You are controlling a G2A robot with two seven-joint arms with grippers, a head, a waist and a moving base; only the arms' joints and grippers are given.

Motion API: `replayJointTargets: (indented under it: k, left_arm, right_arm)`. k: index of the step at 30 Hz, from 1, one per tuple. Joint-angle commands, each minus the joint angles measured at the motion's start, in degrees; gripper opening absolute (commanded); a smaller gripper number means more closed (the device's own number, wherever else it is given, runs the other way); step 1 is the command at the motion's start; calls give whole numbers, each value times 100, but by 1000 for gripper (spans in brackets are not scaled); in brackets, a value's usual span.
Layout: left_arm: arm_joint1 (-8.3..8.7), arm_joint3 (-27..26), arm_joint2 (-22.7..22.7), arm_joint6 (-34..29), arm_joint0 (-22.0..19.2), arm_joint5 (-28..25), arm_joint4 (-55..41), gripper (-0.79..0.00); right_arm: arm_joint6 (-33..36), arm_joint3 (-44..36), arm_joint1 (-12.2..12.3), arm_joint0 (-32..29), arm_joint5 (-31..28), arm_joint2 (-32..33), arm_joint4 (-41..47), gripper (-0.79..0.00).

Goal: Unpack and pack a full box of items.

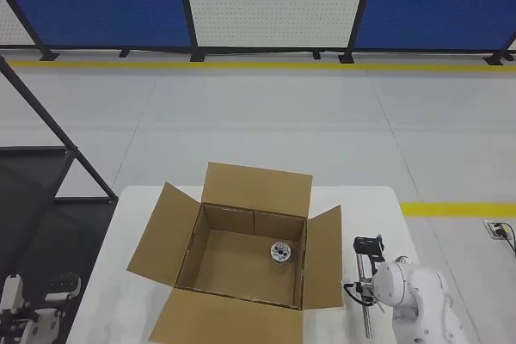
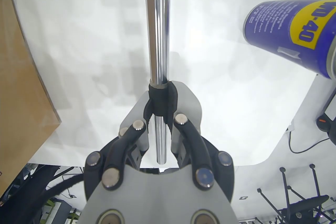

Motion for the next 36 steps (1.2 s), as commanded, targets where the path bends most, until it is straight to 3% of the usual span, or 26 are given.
replayJointTargets:
  k: [1, 28, 32, 36]
  left_arm:
    - [0, 0, 0, 0, 0, 0, 0, 0]
    - [0, 0, 0, 0, 0, 0, 0, 0]
    - [0, 0, 0, 0, 0, 0, 0, 0]
    - [0, 0, 0, 0, 0, 0, 0, 0]
  right_arm:
    - [0, 108, 0, 54, 47, -71, -97, -785]
    - [-186, 1071, 0, 415, 245, -203, 166, -785]
    - [-181, 1113, 4, 446, 243, -227, 175, -579]
    - [-181, 1092, 10, 456, 249, -234, 185, -529]
